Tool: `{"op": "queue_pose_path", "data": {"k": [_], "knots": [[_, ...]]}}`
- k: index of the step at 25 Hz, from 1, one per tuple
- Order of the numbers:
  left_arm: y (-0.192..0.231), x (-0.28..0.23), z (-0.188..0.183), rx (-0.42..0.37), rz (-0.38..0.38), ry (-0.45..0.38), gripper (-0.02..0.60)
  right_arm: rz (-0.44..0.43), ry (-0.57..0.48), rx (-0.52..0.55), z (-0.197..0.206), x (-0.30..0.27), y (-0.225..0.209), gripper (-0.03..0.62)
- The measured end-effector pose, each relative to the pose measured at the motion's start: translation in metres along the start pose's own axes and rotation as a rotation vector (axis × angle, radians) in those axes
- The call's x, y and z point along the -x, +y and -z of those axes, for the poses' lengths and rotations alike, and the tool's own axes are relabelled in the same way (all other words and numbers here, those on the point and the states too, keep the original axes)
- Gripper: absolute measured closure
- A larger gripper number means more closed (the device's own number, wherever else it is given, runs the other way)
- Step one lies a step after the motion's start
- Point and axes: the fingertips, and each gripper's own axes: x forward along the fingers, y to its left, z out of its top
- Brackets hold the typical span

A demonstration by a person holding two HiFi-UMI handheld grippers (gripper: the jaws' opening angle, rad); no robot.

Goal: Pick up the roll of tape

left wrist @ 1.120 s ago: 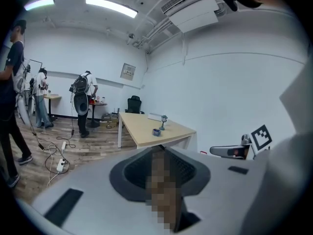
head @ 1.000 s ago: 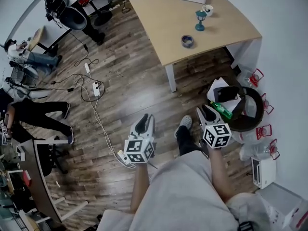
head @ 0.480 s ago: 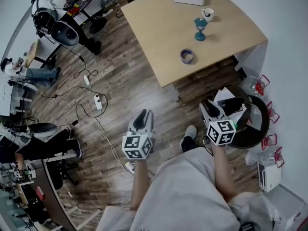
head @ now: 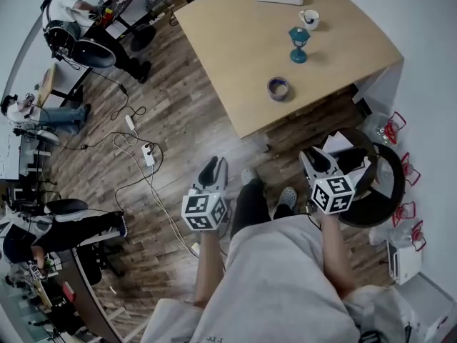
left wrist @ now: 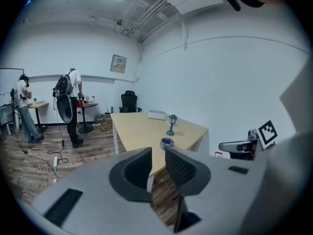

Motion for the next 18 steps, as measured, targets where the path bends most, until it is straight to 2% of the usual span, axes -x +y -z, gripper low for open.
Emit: {"op": "queue_pose_path", "data": {"k": [6,13,15,18], "knots": [[-0.003,-0.037,-0.019,-0.028,0.050,-0.001,0.502,0.039,-0.023,-0.022,-0.016,-0.013,-0.022,0.482],[0.006,-0.099,-0.051,-0.042,0.146,-0.006,0.502,0.089,-0.020,-0.021,-0.039,-0.046,-0.039,0.480],[0.007,-0.119,-0.061,-0.031,0.169,-0.008,0.502,0.091,0.004,0.008,-0.043,-0.057,-0.045,0.480],[0.006,-0.147,-0.075,-0.015,0.198,-0.025,0.503,0.073,0.088,0.132,-0.037,-0.078,-0.049,0.480]]}}
